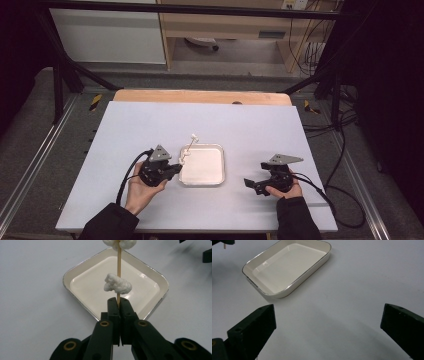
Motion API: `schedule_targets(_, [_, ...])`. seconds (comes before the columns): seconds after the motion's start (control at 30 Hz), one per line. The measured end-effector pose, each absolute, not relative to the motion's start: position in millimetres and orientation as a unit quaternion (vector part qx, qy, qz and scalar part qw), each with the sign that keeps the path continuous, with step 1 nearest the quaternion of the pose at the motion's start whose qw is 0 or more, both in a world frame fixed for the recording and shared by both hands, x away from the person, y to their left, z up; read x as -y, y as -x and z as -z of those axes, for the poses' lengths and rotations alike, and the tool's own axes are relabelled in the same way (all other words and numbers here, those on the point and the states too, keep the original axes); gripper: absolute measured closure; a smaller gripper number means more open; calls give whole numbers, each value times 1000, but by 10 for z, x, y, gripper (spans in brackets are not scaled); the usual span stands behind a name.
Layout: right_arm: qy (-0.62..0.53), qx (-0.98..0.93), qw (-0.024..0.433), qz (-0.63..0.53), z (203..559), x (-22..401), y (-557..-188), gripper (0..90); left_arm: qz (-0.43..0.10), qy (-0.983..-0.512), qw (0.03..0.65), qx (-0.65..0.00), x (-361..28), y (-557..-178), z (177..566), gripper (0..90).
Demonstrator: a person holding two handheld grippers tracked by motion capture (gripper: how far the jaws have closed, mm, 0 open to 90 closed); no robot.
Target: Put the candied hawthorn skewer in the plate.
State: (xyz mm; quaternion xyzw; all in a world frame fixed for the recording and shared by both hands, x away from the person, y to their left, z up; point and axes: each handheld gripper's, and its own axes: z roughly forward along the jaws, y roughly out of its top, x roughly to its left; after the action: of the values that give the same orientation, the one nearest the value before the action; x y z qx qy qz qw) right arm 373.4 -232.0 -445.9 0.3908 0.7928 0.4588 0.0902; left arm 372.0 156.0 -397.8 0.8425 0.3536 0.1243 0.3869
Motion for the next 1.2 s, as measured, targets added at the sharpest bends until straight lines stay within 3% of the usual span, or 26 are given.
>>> schedule_targets(0.63, [-397, -787, 99, -462, 4471, 2503, -3687, 8, -108, -869, 309, -370, -1166, -3970, 4131, 885])
schedule_targets(1.2, [-399, -786, 97, -462, 4472, 2498, -3685, 8, -102, -886, 260, -370, -1051, -3993, 4264, 885])
